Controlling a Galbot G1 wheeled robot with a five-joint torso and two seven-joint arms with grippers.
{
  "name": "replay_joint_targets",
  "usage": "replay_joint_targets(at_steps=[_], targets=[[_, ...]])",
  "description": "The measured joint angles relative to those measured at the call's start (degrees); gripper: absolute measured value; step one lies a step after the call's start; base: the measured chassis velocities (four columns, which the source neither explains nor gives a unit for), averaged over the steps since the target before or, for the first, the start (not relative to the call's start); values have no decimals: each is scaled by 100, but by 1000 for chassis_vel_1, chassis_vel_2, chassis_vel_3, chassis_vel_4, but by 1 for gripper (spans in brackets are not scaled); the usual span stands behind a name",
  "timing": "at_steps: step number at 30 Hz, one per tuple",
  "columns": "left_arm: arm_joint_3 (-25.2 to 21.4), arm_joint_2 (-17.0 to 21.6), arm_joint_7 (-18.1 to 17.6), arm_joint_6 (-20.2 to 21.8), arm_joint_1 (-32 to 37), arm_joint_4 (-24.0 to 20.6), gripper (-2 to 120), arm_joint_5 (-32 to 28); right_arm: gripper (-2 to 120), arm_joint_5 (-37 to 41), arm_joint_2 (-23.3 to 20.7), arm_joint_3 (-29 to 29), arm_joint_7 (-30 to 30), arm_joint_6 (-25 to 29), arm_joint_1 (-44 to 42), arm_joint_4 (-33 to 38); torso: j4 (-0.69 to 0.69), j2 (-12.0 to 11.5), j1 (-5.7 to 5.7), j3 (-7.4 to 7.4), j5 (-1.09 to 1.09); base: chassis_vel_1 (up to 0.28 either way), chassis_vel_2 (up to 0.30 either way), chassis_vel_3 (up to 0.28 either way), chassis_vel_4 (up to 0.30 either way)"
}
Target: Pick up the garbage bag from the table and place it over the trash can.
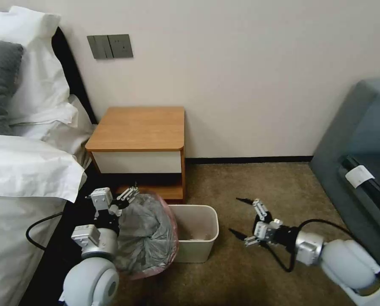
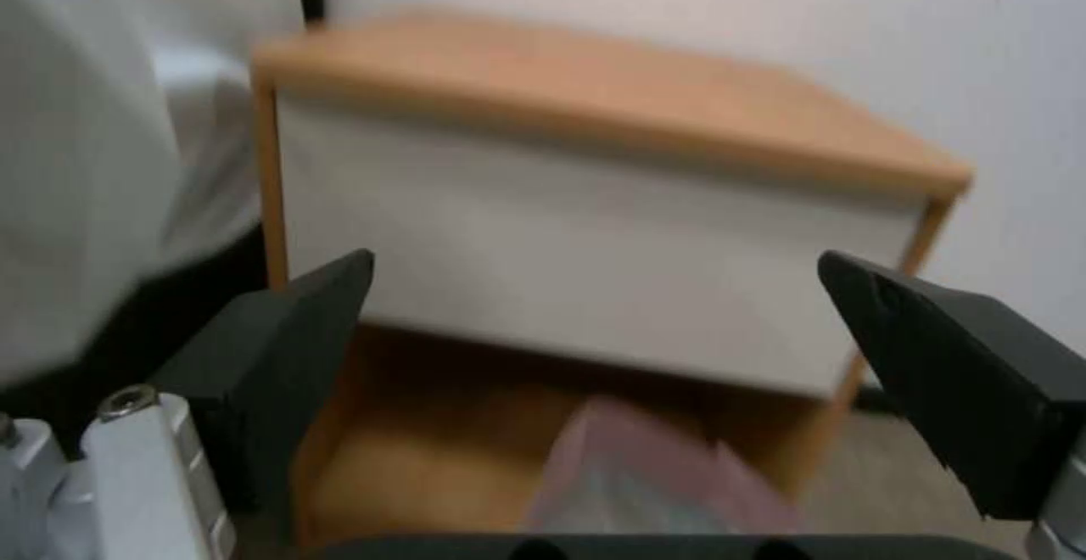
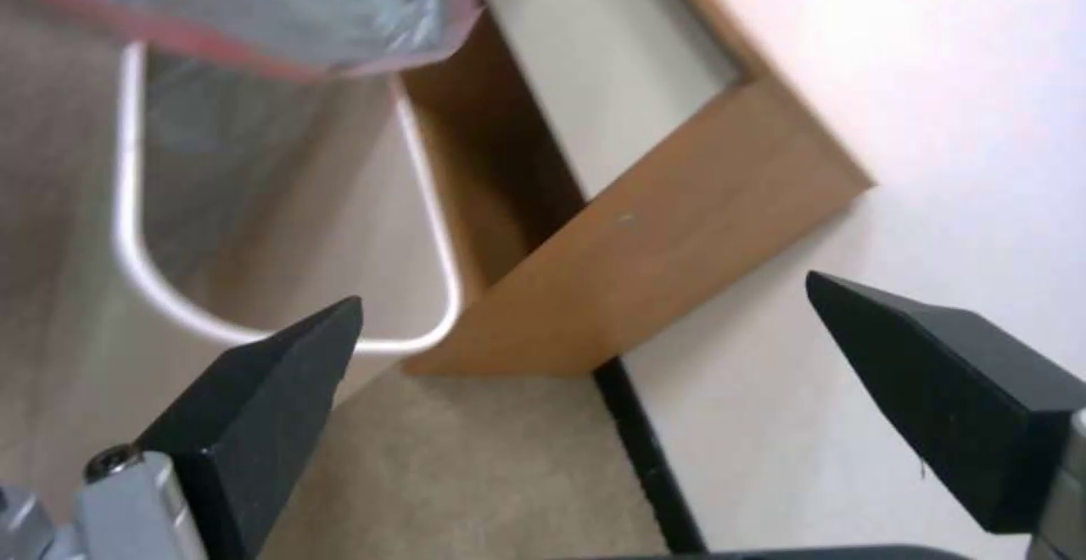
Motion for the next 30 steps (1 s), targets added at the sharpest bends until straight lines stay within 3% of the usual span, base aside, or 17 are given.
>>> replay_joint_targets(at_steps=[5,9,12,15,18,20,23,28,30], targets=[[30,302,23,-43,512,-154,98,-354,100,62,300,117,3,135,-33,-48,1,0,0,0,-1,0,0,0,0],[183,419,132,-364,903,-347,98,-279,100,55,453,114,7,301,-42,-184,1,0,0,0,-1,0,0,0,0],[292,311,516,-758,962,-692,99,-243,100,23,567,39,-8,368,10,-290,0,0,0,0,-1,0,0,0,0],[346,257,783,-620,966,-955,100,-338,100,19,612,-33,2,390,62,-314,-1,0,0,0,1,0,0,0,0],[380,223,683,-176,1032,-1011,95,-217,100,42,584,-59,26,393,56,-282,0,0,0,0,1,0,0,0,0],[376,169,442,-61,1050,-803,88,-18,100,53,551,-40,23,423,26,-241,0,0,0,0,0,0,0,0,0],[347,97,222,31,969,-411,93,78,100,55,533,-10,10,483,-26,-215,0,0,0,0,-2,0,0,0,0],[340,33,163,321,819,30,95,16,100,54,566,-13,-44,545,-86,-180,0,0,0,0,-2,0,0,0,0],[341,12,303,613,745,195,96,-34,100,40,625,-34,-46,587,-112,-180,1,0,0,0,-1,0,0,0,0]])
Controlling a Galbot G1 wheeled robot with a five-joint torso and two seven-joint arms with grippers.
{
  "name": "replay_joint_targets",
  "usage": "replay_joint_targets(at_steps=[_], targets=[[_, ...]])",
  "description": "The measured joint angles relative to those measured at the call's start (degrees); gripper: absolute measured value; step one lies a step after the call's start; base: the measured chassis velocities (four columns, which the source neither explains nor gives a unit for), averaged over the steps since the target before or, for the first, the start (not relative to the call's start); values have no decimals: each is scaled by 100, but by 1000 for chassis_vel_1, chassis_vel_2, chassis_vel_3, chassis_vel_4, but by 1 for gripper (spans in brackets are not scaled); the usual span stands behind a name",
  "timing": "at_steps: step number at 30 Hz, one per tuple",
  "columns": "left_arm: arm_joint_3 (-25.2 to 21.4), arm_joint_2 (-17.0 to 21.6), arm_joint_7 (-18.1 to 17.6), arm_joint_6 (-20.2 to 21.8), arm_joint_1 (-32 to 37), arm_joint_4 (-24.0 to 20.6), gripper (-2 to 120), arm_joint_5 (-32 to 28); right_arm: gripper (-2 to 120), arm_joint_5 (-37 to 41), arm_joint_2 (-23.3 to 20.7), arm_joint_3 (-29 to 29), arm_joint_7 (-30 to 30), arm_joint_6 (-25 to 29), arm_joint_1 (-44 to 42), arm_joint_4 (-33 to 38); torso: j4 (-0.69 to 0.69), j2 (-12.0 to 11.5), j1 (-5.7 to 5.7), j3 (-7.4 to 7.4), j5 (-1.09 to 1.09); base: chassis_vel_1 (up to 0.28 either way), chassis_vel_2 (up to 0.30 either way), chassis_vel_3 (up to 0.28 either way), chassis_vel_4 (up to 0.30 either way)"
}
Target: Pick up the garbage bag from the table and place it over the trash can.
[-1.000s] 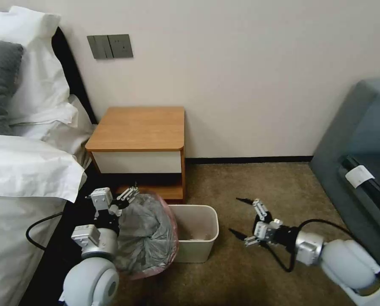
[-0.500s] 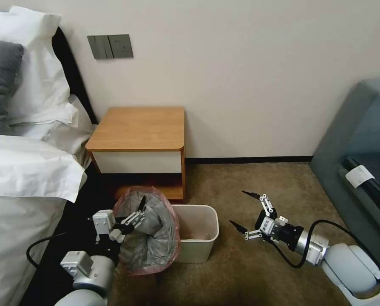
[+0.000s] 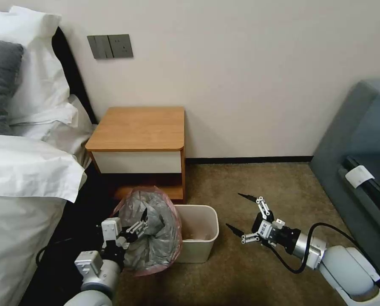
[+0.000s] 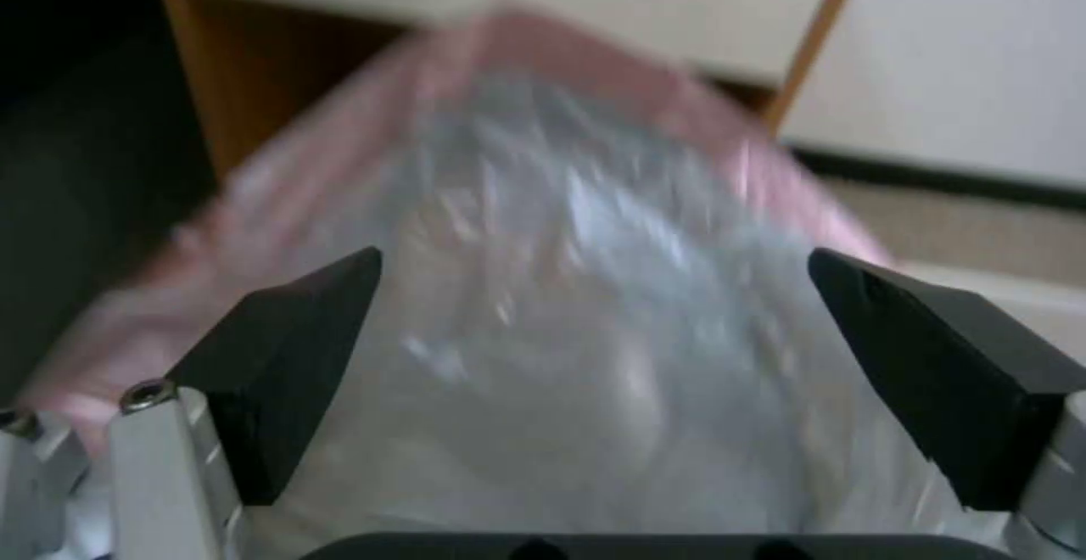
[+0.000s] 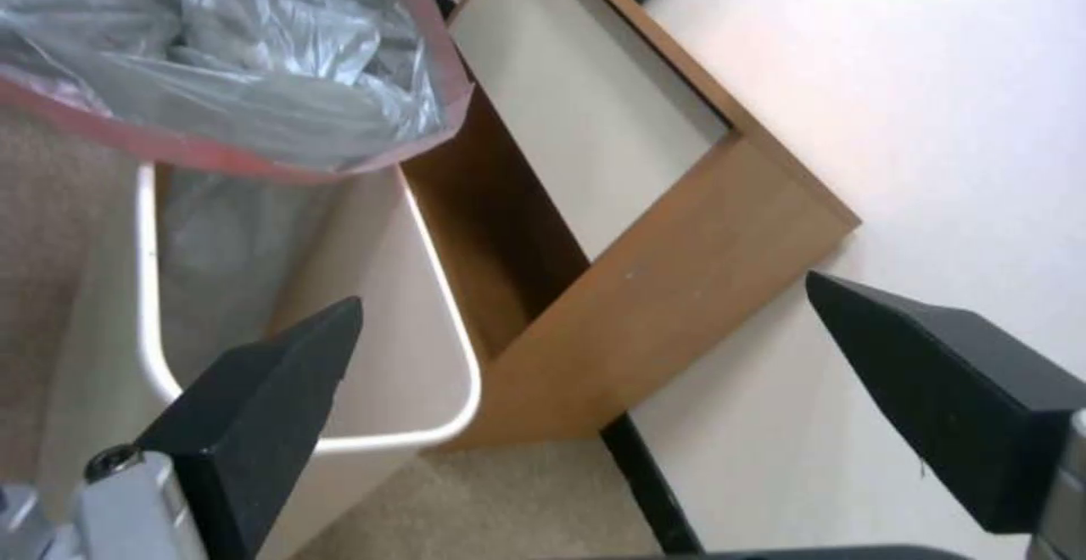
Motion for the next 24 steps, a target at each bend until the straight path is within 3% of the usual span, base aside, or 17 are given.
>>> replay_joint_targets(at_steps=[11,12,13,15,20,24], targets=[[31,-69,73,511,-284,99,95,-570,100,-57,115,14,-10,139,-127,-46,-1,0,0,0,0,0,0,0,0],[40,-81,49,545,-322,130,95,-683,100,-59,127,15,-10,147,-135,-47,-1,0,0,0,1,0,0,0,0],[55,-115,-109,623,-401,116,95,-1212,100,-69,149,15,-10,155,-138,-57,-1,0,0,0,0,0,0,0,0],[26,-133,-180,638,-412,36,94,-1482,100,-71,151,15,-10,163,-138,-69,-1,0,0,0,0,0,0,0,0],[-41,-141,-300,593,-386,-77,94,-1538,100,-72,160,14,-10,169,-137,-91,-1,0,0,0,0,0,0,0,0],[-117,-125,-442,600,-230,-305,94,-1150,100,-72,251,-6,-13,197,-120,-140,0,0,0,0,1,0,0,0,0]])
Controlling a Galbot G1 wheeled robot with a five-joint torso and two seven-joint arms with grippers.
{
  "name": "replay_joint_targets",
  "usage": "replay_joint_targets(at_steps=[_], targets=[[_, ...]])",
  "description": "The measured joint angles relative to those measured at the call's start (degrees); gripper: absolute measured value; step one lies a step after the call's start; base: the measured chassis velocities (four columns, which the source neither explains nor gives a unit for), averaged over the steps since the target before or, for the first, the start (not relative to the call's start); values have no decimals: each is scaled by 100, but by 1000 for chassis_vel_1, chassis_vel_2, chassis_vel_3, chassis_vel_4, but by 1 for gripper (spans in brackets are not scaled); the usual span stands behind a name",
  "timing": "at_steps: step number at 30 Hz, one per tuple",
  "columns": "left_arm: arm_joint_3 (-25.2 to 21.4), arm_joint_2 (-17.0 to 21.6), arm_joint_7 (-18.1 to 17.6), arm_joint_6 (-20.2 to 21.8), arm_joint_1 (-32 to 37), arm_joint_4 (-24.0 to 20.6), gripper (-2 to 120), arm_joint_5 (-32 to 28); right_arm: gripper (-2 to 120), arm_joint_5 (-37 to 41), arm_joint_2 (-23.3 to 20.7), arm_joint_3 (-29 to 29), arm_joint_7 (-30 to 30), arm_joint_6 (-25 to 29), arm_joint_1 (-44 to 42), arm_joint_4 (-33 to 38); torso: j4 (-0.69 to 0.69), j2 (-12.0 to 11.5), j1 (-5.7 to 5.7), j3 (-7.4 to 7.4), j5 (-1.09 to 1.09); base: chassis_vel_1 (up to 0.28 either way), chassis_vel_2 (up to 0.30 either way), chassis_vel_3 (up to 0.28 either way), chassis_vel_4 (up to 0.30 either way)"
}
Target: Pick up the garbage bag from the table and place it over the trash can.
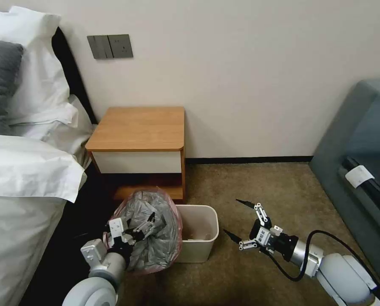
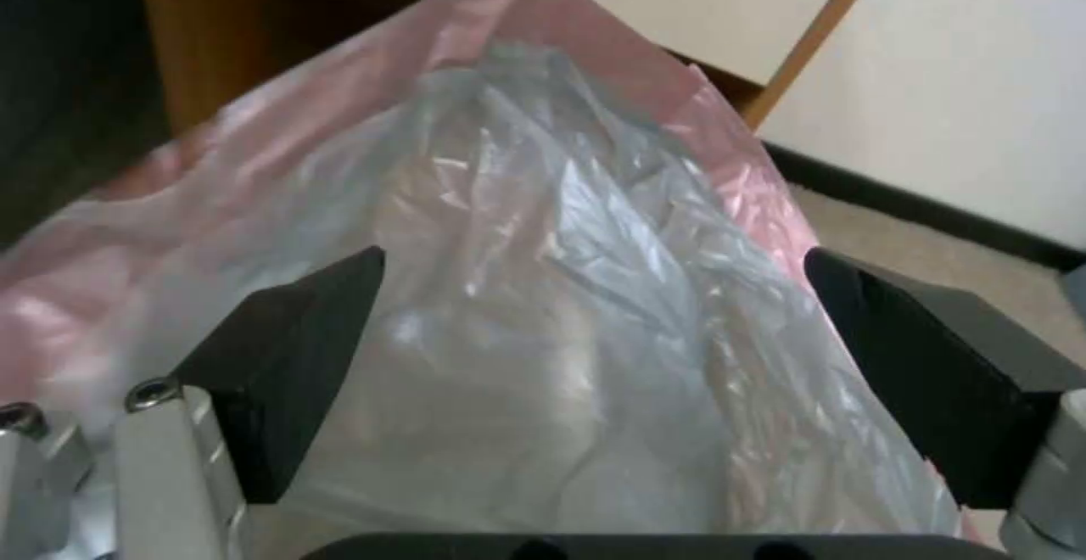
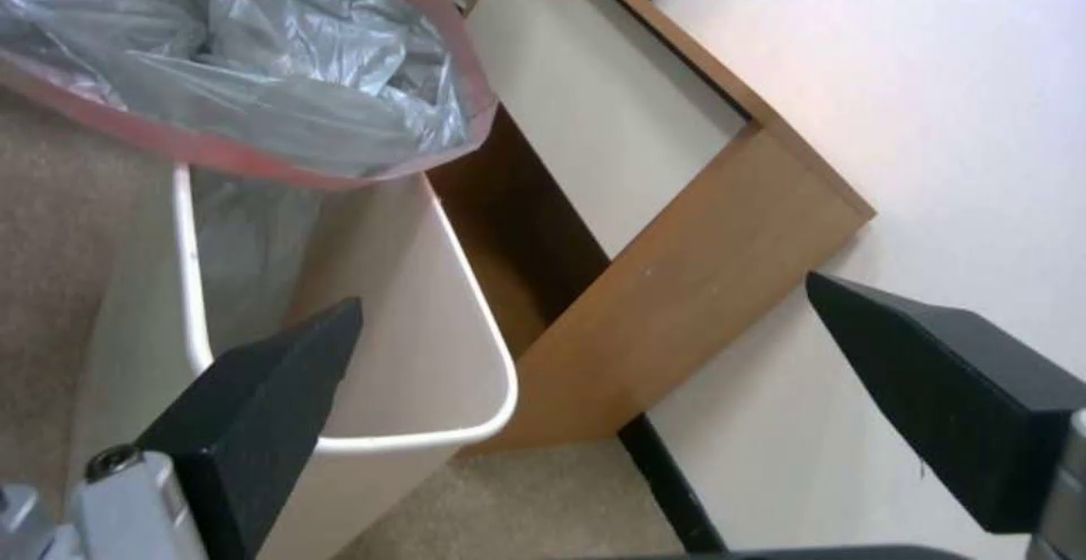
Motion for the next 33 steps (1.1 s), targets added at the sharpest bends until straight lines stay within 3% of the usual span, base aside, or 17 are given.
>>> replay_joint_targets(at_steps=[13,33], targets=[[167,-5,-162,513,-528,724,94,214,100,42,122,-133,-47,105,225,-344,0,0,0,0,-2,0,0,0,0],[224,-54,39,1072,-967,1102,91,190,100,47,140,-105,-11,167,167,-409,0,0,0,0,-1,0,0,0,0]])
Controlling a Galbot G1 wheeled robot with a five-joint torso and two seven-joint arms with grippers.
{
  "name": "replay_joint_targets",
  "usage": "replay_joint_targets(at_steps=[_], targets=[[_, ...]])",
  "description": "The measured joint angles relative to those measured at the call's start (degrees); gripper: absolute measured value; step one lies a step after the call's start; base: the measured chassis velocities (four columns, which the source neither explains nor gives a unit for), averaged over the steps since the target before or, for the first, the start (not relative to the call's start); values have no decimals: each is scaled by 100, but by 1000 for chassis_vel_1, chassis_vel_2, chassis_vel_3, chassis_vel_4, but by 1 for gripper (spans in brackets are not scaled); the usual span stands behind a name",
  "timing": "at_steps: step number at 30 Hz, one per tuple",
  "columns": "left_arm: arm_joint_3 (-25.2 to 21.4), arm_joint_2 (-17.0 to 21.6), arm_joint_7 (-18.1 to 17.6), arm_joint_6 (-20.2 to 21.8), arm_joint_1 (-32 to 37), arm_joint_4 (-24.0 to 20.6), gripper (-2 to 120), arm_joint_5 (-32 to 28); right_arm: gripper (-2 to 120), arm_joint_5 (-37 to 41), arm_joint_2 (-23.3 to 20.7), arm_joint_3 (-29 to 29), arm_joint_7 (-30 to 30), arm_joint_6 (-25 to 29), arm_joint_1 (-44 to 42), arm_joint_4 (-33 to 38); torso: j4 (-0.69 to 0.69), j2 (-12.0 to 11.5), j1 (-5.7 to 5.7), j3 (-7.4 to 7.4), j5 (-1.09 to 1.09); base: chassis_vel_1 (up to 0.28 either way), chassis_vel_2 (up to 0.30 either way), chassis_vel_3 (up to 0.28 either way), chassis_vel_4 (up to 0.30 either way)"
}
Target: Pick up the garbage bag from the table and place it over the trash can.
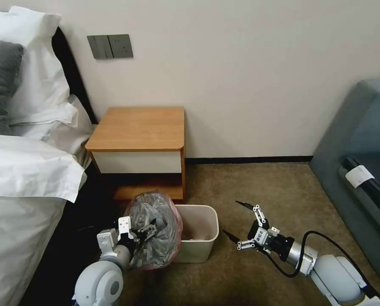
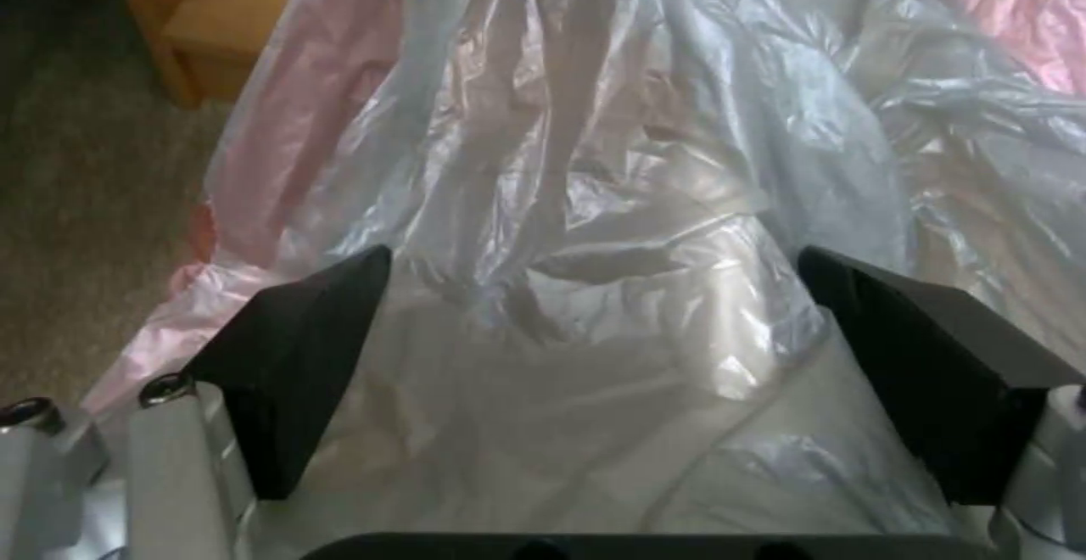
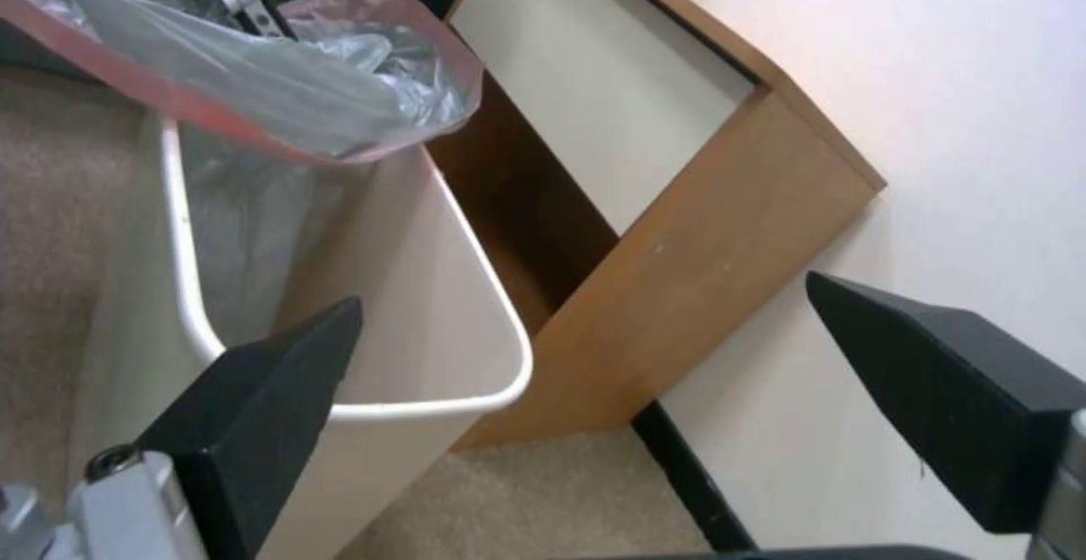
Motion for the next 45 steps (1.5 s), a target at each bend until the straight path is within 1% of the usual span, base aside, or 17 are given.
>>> replay_joint_targets(at_steps=[5,10,17,18,20,21,25,26,30,32,33,34,37,38,42,43,45], targets=[[1,-12,37,72,-9,9,86,133,100,2,-18,10,19,0,-5,-15,0,0,0,0,0,0,0,0,0],[-4,45,194,318,-59,80,84,299,100,4,-16,11,23,-2,0,-20,0,0,0,0,0,0,0,0,0],[-35,49,390,448,-80,156,63,401,100,4,14,24,24,21,-32,-19,0,0,0,0,0,0,0,0,0],[-35,49,390,448,-80,156,63,401,100,4,14,24,24,21,-32,-19,0,0,0,0,0,0,0,0,0],[-28,24,410,438,-68,168,53,418,100,4,14,38,24,39,-46,-13,0,0,0,0,0,0,0,0,0],[-28,24,410,438,-68,168,53,418,100,4,14,38,24,39,-46,-13,0,0,0,0,0,0,0,0,0],[-19,-27,412,314,-37,163,34,474,100,4,14,44,27,41,-48,26,0,0,0,0,0,0,0,0,0],[-19,-27,412,314,-37,163,34,474,100,4,14,44,27,41,-48,26,0,0,0,0,0,0,0,0,0],[-18,-69,397,164,2,151,23,531,100,4,25,42,42,42,-53,63,0,0,0,0,0,0,0,0,0],[-20,-148,339,-163,95,138,11,681,100,25,60,11,144,45,-59,138,0,0,0,0,-1,0,0,0,0],[-23,-198,310,-467,161,134,9,814,100,147,88,-47,284,20,-75,230,0,0,0,0,0,0,0,0,0],[-23,-198,310,-467,161,134,9,814,100,147,88,-47,284,20,-75,230,0,0,0,0,0,0,0,0,0],[-23,-301,355,-1381,298,106,9,1091,100,917,116,-454,990,-552,-214,704,1,0,0,0,0,0,0,0,0],[-23,-301,355,-1381,298,106,9,1091,100,917,116,-454,990,-552,-214,704,1,0,0,0,0,0,0,0,0],[-24,-417,779,-2631,418,130,9,1550,100,2454,146,-1448,2283,-1882,-257,1654,0,0,0,0,-1,0,0,0,0],[-24,-417,779,-2631,418,130,9,1550,100,2454,146,-1448,2283,-1882,-257,1654,0,0,0,0,-1,0,0,0,0],[-23,-462,970,-3074,474,140,9,1677,100,3180,196,-1880,2832,-2578,-140,2133,0,0,0,0,-2,0,0,0,0]])
